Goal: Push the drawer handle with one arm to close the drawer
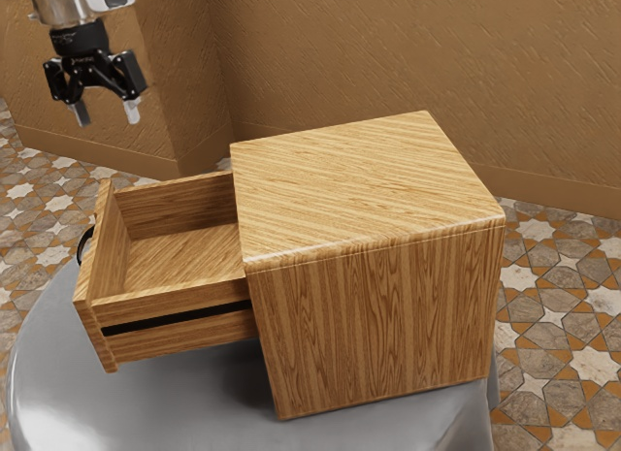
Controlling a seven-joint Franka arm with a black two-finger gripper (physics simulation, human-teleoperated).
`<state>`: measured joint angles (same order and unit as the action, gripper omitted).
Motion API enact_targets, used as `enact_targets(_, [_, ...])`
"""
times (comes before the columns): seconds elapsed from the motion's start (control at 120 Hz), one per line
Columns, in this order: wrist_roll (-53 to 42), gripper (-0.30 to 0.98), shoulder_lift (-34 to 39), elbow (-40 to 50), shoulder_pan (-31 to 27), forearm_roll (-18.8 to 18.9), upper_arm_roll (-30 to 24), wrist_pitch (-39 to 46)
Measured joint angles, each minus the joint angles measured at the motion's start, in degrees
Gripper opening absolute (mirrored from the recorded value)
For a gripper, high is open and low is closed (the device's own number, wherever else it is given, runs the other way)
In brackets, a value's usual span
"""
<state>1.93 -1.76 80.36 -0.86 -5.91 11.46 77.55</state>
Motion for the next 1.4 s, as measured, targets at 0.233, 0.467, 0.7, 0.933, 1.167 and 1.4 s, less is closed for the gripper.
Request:
enact_targets(0.233, [-0.90,0.68,29.28,33.32,3.96,5.78,-2.47,5.60])
enact_targets(0.467, [-1.77,0.67,55.01,50.54,6.13,18.26,9.38,6.71])
enact_targets(0.7, [-3.41,0.49,65.95,55.19,24.95,32.14,17.05,1.66])
enact_targets(0.933, [-9.29,0.30,68.77,56.44,32.49,39.20,23.55,-2.62])
enact_targets(1.167, [-15.32,0.16,68.80,56.34,39.96,43.18,24.99,-1.74])
enact_targets(1.4, [-19.14,0.09,69.50,55.57,44.19,44.58,28.81,-0.42])
